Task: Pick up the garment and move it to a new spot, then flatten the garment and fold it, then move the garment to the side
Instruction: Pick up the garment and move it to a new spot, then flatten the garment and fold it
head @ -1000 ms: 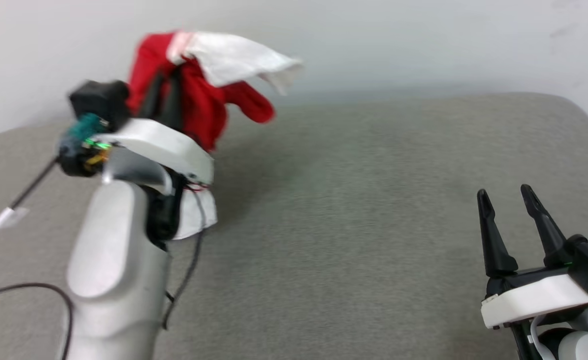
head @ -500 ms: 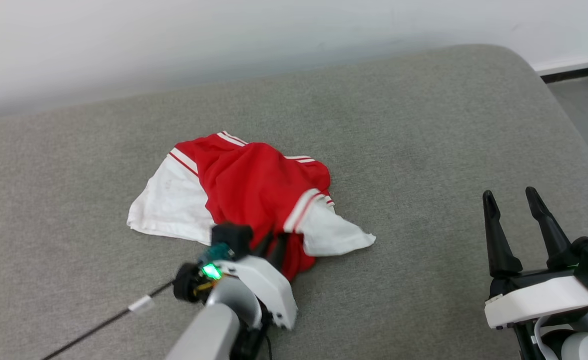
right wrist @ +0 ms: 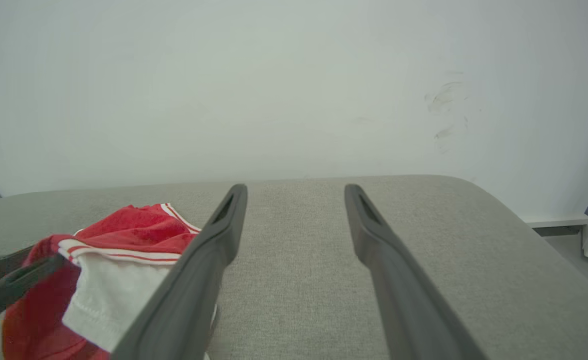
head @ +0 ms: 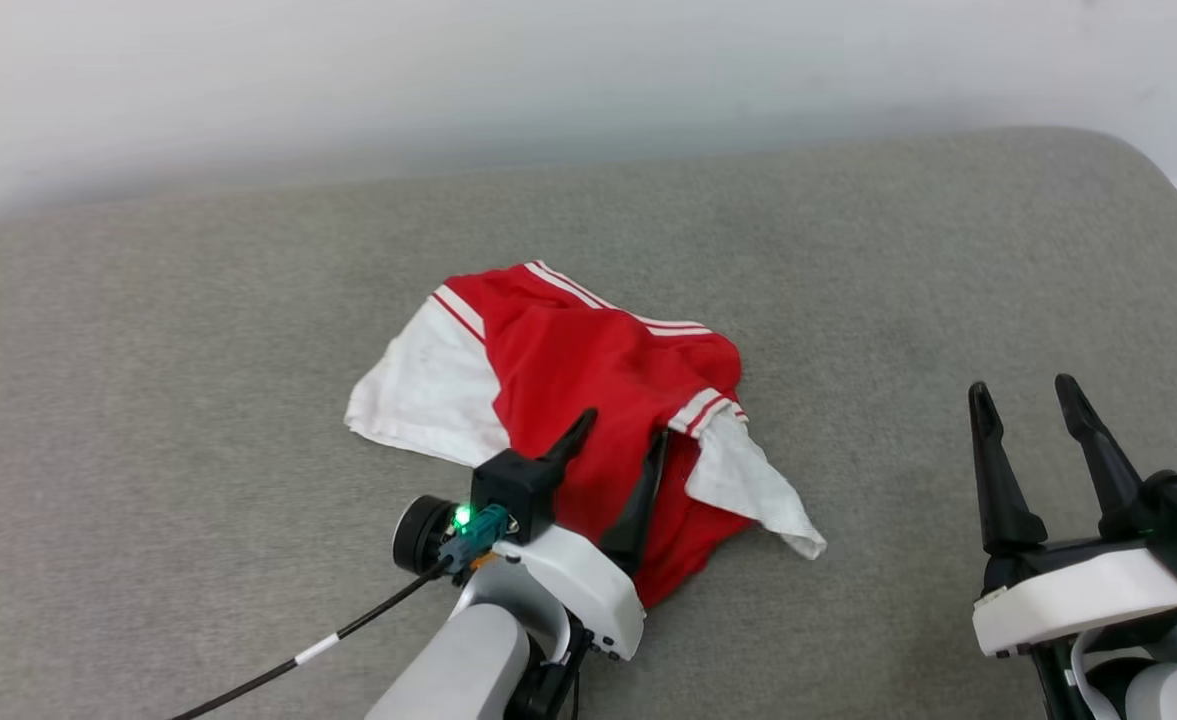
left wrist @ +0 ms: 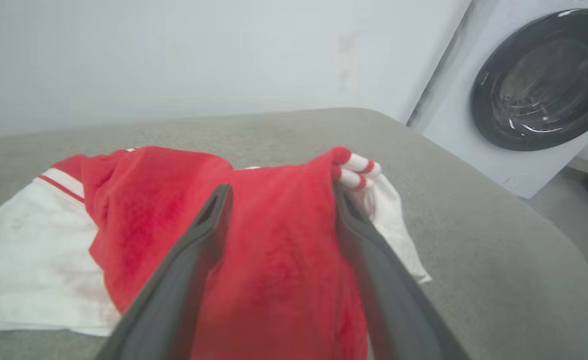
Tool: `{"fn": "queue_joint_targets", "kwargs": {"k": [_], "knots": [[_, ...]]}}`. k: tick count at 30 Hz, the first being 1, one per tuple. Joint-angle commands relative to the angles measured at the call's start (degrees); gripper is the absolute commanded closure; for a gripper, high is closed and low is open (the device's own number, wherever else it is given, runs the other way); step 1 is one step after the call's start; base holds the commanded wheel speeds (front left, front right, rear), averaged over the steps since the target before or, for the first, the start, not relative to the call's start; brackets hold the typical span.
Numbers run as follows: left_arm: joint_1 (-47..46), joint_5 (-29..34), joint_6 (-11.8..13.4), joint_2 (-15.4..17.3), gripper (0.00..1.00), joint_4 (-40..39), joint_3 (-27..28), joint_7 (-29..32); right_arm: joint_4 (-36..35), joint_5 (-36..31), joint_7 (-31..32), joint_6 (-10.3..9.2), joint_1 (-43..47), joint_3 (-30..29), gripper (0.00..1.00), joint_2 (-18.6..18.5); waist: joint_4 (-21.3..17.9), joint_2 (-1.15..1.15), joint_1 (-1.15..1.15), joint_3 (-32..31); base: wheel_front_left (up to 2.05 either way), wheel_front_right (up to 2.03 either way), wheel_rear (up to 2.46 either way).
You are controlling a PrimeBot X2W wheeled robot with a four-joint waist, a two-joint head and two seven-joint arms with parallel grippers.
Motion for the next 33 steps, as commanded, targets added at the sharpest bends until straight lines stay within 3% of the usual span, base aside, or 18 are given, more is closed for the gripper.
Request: {"fn": "queue_joint_targets", "kwargs": {"k": [1, 10, 23, 33], "knots": [[-0.90, 0.26, 0.38, 0.14, 0.00, -1.01, 0.30, -0.82, -0.28, -0.38, 0.40, -0.04, 0.75, -0.31, 0.00, 0.10, 1.83, 0.00, 0.00, -1.92, 0.00, 0.00, 0.00], [3.46, -1.10, 4.67, 3.93, 0.00, -7.39, 5.43, -2.21, -1.79, -1.04, 2.49, -0.04, 3.96, -1.25, 0.00, 0.10, 4.68, 0.00, 0.00, -6.40, 0.00, 0.00, 0.00], [14.17, -2.82, 11.06, 13.32, 0.00, -15.61, 13.02, -0.60, -1.63, -0.49, 4.49, -0.04, 7.36, -1.58, 0.00, 0.10, 5.11, 0.00, 0.00, -8.76, 0.00, 0.00, 0.00], [16.03, -1.88, 11.88, 14.82, 0.00, -20.78, 12.05, 0.38, -0.81, 0.52, 5.97, -0.04, 7.09, -2.05, 0.00, 0.10, 5.32, 0.00, 0.00, -8.99, 0.00, 0.00, 0.00]]}}
